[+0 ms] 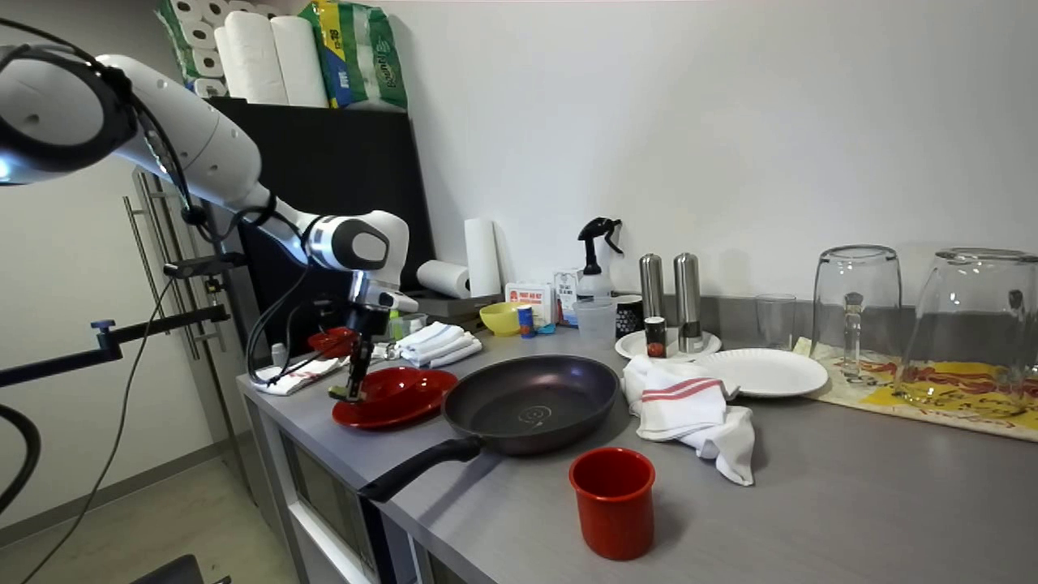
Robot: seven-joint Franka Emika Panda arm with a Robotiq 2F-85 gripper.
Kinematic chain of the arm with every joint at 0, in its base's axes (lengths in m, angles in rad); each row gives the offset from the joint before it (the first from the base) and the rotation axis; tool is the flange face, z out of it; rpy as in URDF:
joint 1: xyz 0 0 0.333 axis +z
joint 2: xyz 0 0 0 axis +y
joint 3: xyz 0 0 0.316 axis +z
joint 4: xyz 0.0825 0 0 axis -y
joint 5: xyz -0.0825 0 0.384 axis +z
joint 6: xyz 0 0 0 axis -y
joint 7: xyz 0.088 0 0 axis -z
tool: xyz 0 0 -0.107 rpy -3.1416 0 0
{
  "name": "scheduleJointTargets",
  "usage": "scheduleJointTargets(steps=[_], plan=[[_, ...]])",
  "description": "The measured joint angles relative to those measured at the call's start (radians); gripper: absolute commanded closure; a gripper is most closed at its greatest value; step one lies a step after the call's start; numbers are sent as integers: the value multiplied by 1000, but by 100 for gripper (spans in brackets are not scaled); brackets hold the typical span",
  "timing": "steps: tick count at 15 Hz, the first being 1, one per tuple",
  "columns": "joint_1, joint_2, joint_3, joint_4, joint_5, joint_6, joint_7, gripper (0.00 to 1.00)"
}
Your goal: Use the sponge to wipe the red bowl
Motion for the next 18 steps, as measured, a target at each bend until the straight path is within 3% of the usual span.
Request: scheduleJointTargets(steps=[10, 18], plan=[[-2, 4, -6, 2, -47, -2, -36, 77], [-1, 4, -2, 20, -6, -2, -30, 77]])
